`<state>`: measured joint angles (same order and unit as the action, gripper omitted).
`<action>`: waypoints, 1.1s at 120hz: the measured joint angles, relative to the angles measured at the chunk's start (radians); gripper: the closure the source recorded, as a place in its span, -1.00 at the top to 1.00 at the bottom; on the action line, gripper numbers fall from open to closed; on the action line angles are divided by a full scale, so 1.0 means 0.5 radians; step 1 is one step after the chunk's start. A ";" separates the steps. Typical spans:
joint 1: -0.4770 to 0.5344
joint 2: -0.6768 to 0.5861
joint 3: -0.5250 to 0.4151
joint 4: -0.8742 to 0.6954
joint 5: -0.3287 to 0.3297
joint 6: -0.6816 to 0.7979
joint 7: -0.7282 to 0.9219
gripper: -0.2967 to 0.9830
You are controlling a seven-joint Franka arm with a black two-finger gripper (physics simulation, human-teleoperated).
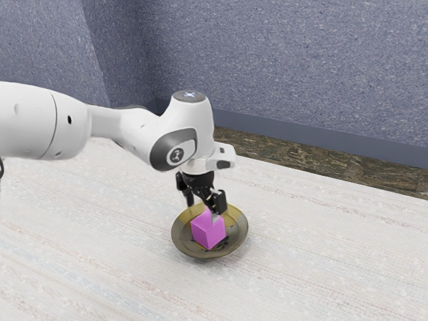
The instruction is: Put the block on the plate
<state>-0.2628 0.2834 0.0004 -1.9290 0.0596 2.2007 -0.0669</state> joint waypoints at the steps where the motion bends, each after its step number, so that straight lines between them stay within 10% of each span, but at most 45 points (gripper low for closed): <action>1: 0.000 -0.005 0.000 0.000 0.001 -0.004 0.000 0.47; 132: 0.412 -0.317 0.139 0.818 0.139 -1.115 0.178 0.54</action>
<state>-0.0567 0.1248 0.0697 -1.5201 0.1293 1.6433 0.0223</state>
